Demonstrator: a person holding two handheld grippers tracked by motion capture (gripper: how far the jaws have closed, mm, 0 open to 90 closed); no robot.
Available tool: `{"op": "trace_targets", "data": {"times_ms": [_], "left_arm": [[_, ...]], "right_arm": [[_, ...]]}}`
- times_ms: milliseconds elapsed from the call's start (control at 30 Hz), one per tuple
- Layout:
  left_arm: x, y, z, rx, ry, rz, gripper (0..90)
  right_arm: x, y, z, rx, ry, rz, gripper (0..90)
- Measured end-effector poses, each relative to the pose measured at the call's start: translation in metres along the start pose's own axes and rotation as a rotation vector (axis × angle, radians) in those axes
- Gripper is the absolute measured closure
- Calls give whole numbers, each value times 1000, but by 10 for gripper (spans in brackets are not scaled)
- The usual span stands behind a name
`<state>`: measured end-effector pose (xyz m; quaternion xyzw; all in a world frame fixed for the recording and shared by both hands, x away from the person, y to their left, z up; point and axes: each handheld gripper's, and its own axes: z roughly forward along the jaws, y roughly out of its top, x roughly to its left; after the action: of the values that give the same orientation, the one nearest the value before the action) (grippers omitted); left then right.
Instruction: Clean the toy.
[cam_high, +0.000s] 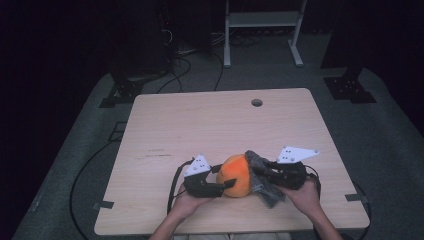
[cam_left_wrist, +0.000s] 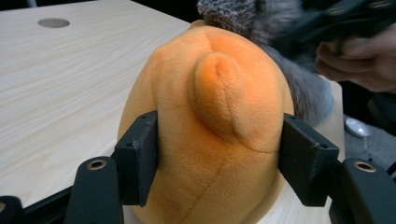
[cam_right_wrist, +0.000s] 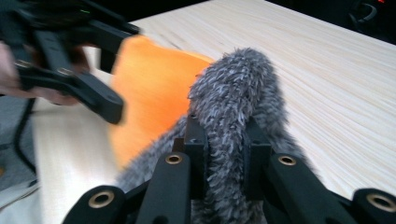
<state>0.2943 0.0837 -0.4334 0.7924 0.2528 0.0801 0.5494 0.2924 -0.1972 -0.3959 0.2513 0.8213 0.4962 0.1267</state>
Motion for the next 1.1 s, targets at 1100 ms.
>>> {"op": "trace_targets", "data": {"times_ms": [1100], "left_arm": [[-32,-1,14,105,-53,261,368]], "right_arm": [[30,28,-5,83,165,-182,758]]}}
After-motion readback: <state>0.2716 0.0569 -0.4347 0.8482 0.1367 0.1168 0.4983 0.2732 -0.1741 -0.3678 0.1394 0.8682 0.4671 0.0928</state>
